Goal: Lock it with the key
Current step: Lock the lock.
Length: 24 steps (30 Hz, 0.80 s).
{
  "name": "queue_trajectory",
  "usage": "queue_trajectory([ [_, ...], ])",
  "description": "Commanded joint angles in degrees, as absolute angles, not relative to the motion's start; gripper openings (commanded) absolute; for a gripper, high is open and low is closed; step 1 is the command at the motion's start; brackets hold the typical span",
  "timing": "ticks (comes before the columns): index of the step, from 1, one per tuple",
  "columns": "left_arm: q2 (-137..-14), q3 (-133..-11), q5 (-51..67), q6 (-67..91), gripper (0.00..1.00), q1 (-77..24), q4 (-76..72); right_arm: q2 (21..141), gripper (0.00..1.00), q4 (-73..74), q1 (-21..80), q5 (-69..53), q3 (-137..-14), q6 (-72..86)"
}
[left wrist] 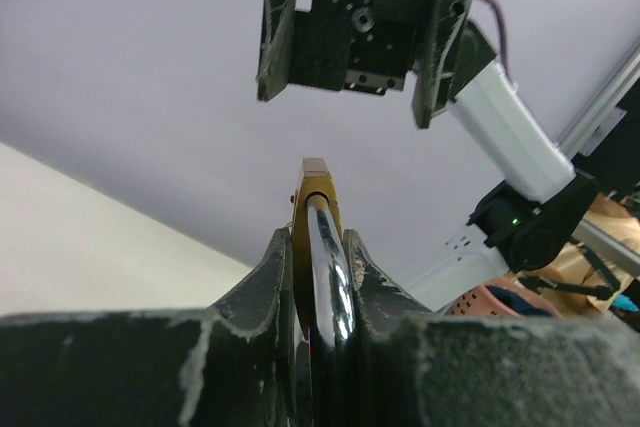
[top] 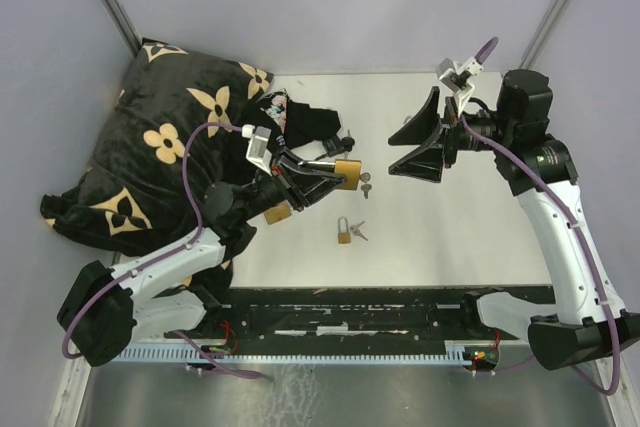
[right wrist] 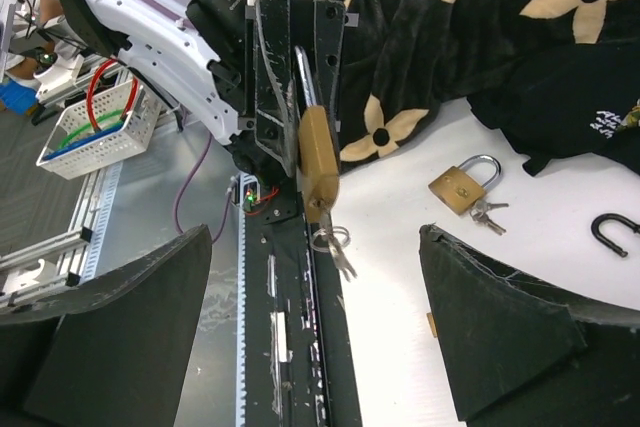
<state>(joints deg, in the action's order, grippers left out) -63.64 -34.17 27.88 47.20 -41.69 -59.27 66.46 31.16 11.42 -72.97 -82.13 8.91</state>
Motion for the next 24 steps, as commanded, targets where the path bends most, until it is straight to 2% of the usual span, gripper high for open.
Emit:
queue_trajectory([
  [1,-63.8,-35.68,25.14,54.59,0.03,-41.46,-75.42,64.87,0.91,19.94,11.04,-72.14,-79.29,19.83],
  [4,-64.45,-36.64,25.67,56.2,0.03,-41.48,-76.51,64.5,0.91,13.33,11.02,-72.25,-76.12,24.87],
  [17,-64.2,-34.78,22.68,57.43,0.03,-41.52,-78.59,64.04,0.88,7.94,11.38,-72.8,-74.29,34.58],
  [18,-64.38,-34.73,22.71,57.21,0.03,-41.6,-78.66,63.93,0.88,7.61,11.35,-72.85,-73.96,34.95],
  [20,-64.66,-34.53,22.47,56.28,0.03,-41.96,-79.47,63.58,0.99,7.16,11.4,-72.9,-73.55,35.39],
  [24,-65.24,-34.2,21.08,54.09,0.03,-43.24,-80.77,63.27,0.99,5.95,11.43,-72.19,-72.86,36.85],
])
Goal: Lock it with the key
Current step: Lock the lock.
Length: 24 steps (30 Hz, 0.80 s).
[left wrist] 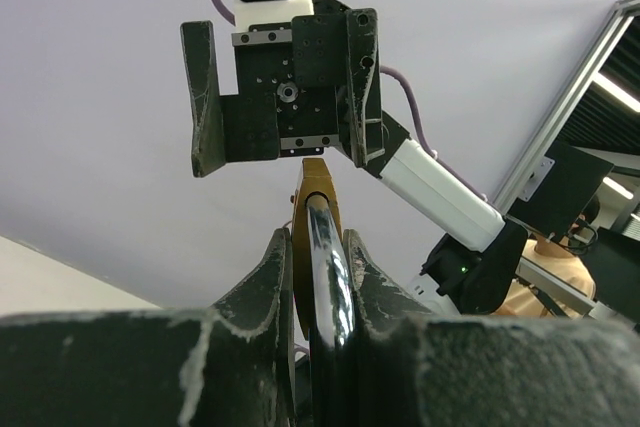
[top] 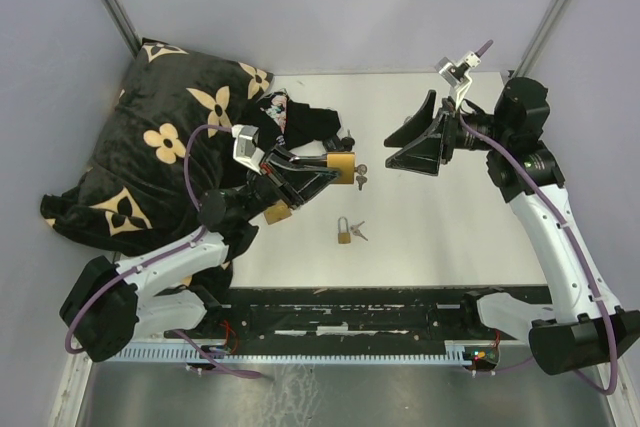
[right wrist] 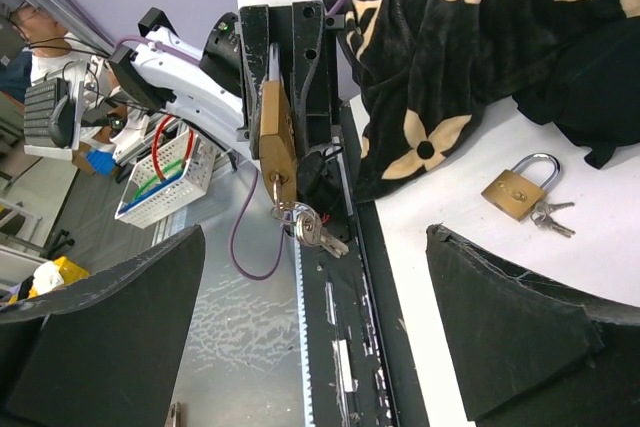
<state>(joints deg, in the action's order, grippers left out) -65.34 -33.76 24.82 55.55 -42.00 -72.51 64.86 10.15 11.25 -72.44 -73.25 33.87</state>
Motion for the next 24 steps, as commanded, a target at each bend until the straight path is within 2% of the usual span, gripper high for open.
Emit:
queue_trajectory([
  [1,-65.36,-34.15,20.64,53.49,0.03,-43.75,-80.92,63.2,0.99,4.21,11.39,-72.14,-72.21,38.04],
  [7,-65.3,-33.57,17.74,50.66,0.03,-46.12,-80.4,63.33,1.0,-1.69,11.38,-72.16,-70.49,43.21],
  [18,-63.98,-33.13,12.68,45.54,0.03,-49.19,-76.69,63.23,0.8,4.46,12.37,-71.35,-70.88,39.4],
  [24,-64.58,-33.38,10.96,46.85,0.03,-49.64,-77.19,63.5,0.77,11.01,14.43,-70.93,-71.3,32.6],
])
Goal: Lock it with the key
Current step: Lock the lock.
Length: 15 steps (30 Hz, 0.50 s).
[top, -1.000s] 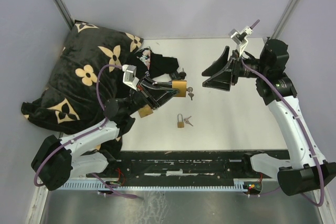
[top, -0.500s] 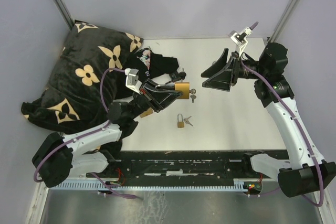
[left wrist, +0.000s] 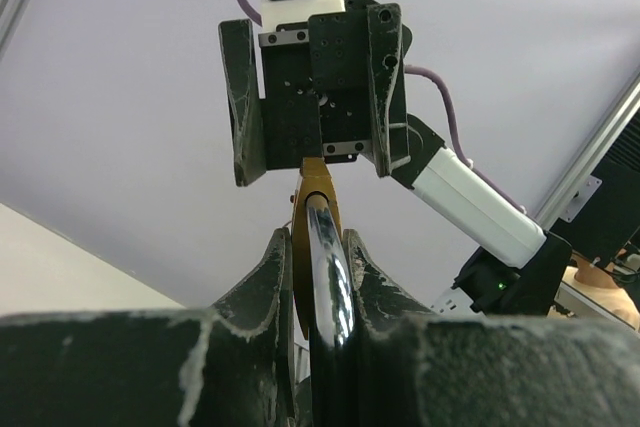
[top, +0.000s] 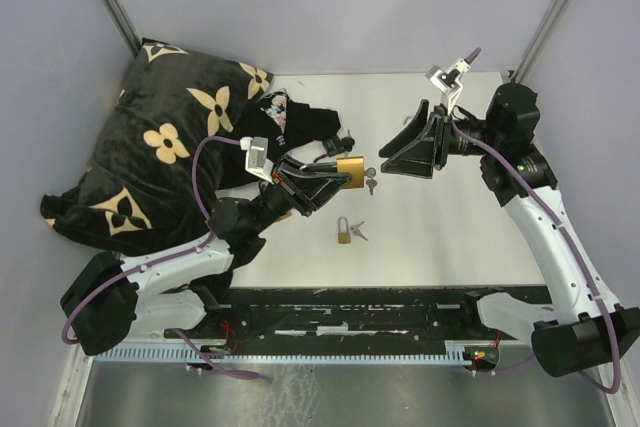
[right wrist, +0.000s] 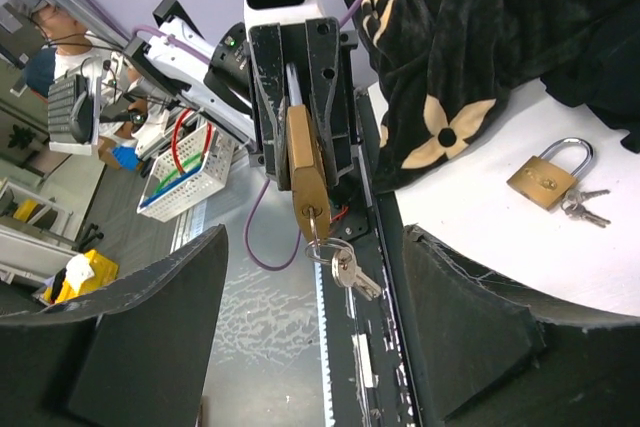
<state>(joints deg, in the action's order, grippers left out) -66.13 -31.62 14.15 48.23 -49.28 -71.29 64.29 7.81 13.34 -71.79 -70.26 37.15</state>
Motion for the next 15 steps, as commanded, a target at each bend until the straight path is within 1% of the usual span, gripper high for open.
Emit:
queue_trajectory([
  [1,-64.98,-33.39,10.83,47.32,0.03,-49.62,-77.87,63.52,0.76,11.15,14.75,-71.01,-71.15,32.27],
  [7,-66.56,-34.42,10.87,48.53,0.03,-49.66,-78.15,64.14,0.65,14.77,16.62,-70.72,-72.19,28.33],
  [13,-67.34,-34.8,11.6,49.55,0.03,-49.72,-78.21,64.92,0.61,16.88,17.52,-69.7,-73.07,26.13],
  [15,-67.42,-34.8,11.66,49.65,0.03,-49.73,-78.23,65.13,0.57,17.34,17.79,-69.48,-73.2,25.58],
])
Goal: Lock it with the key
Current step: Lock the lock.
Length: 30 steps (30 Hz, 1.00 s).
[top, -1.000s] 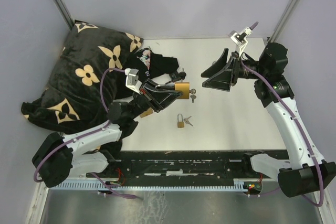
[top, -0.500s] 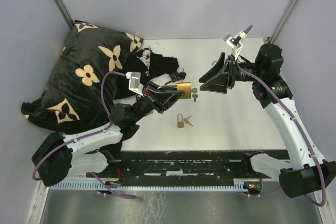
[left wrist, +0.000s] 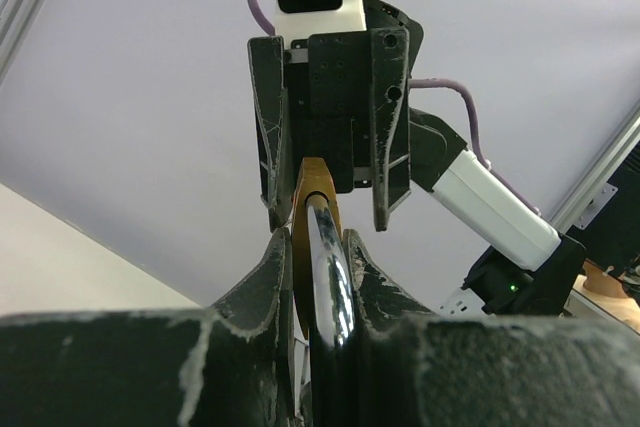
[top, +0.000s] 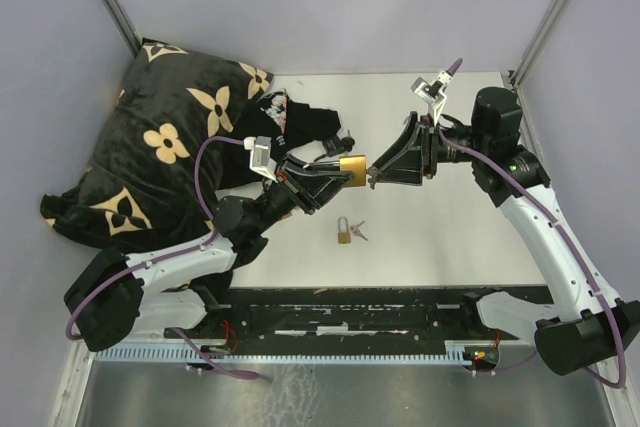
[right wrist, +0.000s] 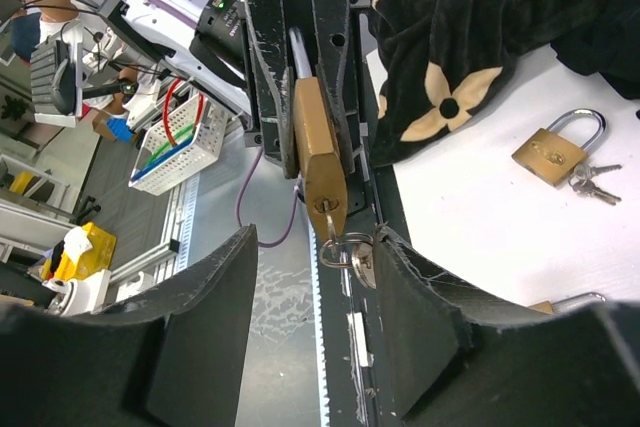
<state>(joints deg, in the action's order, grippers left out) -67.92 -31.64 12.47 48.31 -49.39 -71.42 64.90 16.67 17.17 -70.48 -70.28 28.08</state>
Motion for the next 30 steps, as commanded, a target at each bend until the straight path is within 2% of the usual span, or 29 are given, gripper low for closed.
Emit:
queue_trajectory([
  [1,-67.48,-34.82,11.61,49.66,0.03,-49.72,-78.22,65.18,0.54,17.58,17.96,-69.42,-73.2,25.21],
  [13,-68.13,-35.09,12.32,50.28,0.03,-49.7,-78.14,65.79,0.36,17.4,18.5,-68.89,-73.45,25.51],
  [22,-66.59,-33.97,10.5,49.39,0.03,-49.72,-76.95,65.51,0.02,19.07,18.33,-69.79,-74.2,22.88],
  [30,-59.51,-28.37,5.0,48.06,0.03,-47.79,-72.88,64.91,0.01,17.38,15.56,-72.2,-73.74,23.25],
])
